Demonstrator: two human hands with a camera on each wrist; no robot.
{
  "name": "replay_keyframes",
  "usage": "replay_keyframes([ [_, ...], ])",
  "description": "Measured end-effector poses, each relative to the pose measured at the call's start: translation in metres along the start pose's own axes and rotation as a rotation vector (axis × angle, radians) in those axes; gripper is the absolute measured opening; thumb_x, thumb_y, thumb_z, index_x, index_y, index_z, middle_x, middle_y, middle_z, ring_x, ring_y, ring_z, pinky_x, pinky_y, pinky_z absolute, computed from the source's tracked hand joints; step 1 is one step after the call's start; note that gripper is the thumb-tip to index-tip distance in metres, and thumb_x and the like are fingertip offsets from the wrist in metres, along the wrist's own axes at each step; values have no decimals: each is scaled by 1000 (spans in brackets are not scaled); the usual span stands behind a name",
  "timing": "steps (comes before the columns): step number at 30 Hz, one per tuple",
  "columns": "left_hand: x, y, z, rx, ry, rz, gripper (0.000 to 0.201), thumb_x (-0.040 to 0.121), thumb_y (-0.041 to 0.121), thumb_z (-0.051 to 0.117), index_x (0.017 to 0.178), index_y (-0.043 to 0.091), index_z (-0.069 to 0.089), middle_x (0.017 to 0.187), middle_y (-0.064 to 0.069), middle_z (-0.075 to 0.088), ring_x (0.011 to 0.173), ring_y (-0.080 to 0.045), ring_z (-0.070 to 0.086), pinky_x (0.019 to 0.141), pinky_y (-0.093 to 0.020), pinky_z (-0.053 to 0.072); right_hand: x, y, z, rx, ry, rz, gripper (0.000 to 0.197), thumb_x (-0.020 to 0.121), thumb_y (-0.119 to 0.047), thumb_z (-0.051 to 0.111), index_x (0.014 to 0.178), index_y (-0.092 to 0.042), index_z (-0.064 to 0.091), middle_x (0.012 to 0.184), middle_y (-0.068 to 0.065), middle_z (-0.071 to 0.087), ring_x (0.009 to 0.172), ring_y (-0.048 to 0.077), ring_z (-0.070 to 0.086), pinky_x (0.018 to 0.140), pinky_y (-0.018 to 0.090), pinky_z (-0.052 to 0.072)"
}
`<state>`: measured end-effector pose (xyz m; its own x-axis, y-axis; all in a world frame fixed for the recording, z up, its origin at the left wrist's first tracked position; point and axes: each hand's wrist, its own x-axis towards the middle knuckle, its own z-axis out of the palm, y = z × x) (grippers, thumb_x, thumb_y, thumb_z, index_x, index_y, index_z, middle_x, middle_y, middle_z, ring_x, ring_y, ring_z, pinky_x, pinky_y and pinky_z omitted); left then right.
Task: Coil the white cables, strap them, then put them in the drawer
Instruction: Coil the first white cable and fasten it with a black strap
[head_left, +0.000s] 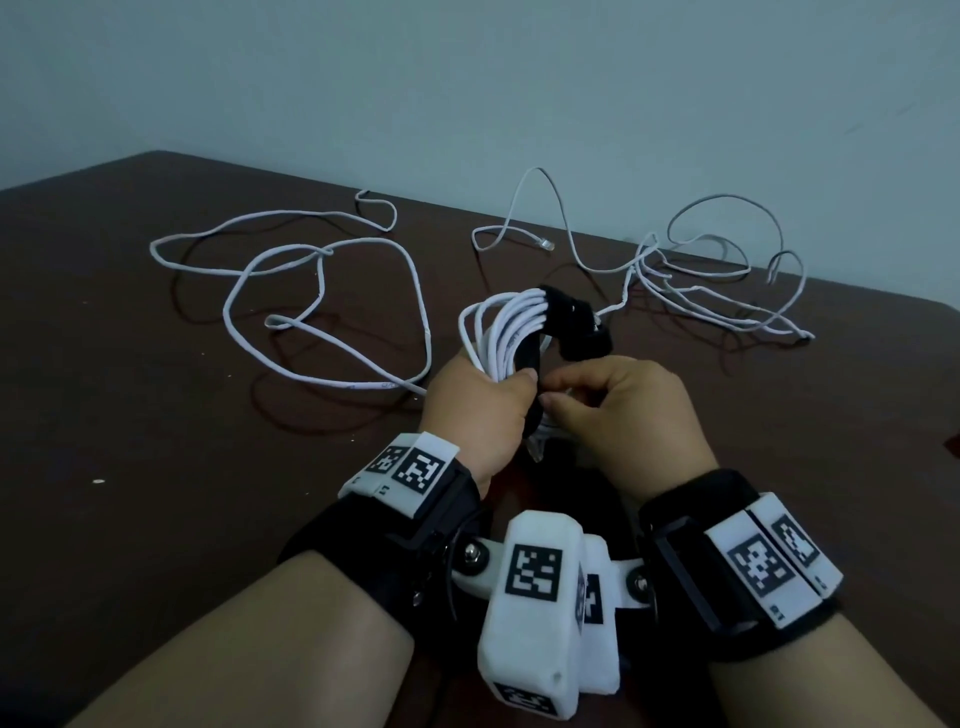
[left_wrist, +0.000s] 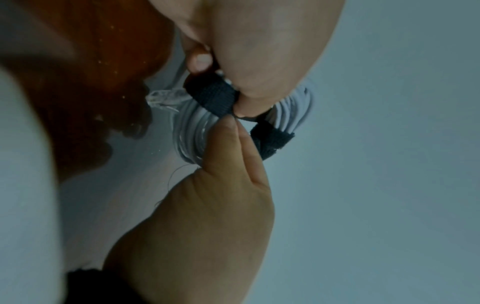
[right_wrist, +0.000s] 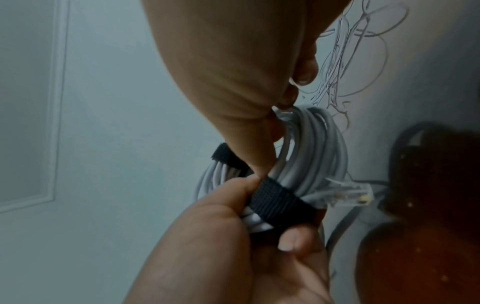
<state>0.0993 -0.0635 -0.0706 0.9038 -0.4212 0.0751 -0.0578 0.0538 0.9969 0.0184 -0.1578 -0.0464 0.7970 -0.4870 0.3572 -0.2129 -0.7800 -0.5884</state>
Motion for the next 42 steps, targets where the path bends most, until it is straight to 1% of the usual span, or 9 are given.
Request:
replay_keyframes([
  [2, 1, -2, 0, 17, 1, -6, 10, 83, 14, 64, 88, 6, 65, 76, -7, 65, 73, -23, 62, 68, -35, 51, -1, -3, -1, -20, 0, -23, 13, 79, -19, 70, 91, -23, 75, 77, -11, 57, 77, 6, 56, 75, 16, 42],
  [6, 0, -2, 1, 64, -50, 16, 15, 82, 19, 64, 89, 6, 65, 75, -7, 65, 71, -23, 61, 68, -35, 51, 0, -4, -1, -75, -34, 34, 14, 81, -20, 68, 93, -21, 74, 80, -10, 60, 73, 3, 53, 58, 4, 37],
  [11, -1, 0, 1, 117, -46, 33, 8, 85, 16, 62, 88, 9, 63, 74, -3, 63, 69, -19, 59, 66, -32, 50, 1, -6, 0, -90, -31, 35, 12, 81, -19, 67, 91, -18, 74, 91, -3, 66, 82, 10, 58, 74, 18, 41],
  [15, -3, 0, 2, 106, -74, 31, 13, 85, 18, 63, 94, 9, 64, 81, -6, 66, 75, -22, 61, 75, -38, 52, 1, -7, 0, -180, -68, 16, 11, 85, -18, 59, 88, -15, 69, 82, -2, 56, 83, 20, 60, 72, 27, 45],
  [20, -2, 0, 2, 81, -92, 29, 8, 83, 21, 63, 78, 16, 60, 67, -1, 60, 62, -18, 55, 62, -35, 48, 1, -9, 2, -239, -107, -15, 5, 87, -18, 52, 82, -18, 54, 84, 0, 47, 80, 20, 48, 68, 27, 36],
  [26, -3, 0, 0, -9, -157, -40, 31, 84, 11, 64, 59, 17, 47, 50, 7, 45, 51, -11, 42, 52, -26, 36, -1, -7, -1, -171, 100, 14, 2, 84, -15, 53, 82, -14, 53, 82, 2, 48, 77, 19, 44, 66, 25, 29],
  [34, 0, -1, -2, -103, -215, -155, 32, 80, 3, 65, 58, 17, 46, 47, 9, 44, 43, -6, 42, 42, -17, 34, -3, -1, -1, -95, 374, -36, 4, 79, -13, 50, 75, -13, 49, 74, 1, 44, 74, 17, 39, 63, 17, 19],
  [38, 0, 3, -2, -146, -224, -173, 7, 81, 5, 66, 77, 10, 62, 69, -3, 62, 64, -12, 59, 53, -21, 45, -3, 0, 1, -83, 320, -88, 6, 79, -13, 50, 75, -17, 47, 74, -1, 43, 73, 16, 40, 63, 18, 20],
  [42, -4, 6, -1, -268, -257, -195, 14, 83, -3, 63, 92, 4, 70, 86, -12, 73, 82, -25, 70, 75, -34, 57, -3, -1, 2, -134, 272, -118, 17, 81, -13, 55, 74, -24, 43, 74, -4, 43, 73, 17, 41, 67, 24, 27],
])
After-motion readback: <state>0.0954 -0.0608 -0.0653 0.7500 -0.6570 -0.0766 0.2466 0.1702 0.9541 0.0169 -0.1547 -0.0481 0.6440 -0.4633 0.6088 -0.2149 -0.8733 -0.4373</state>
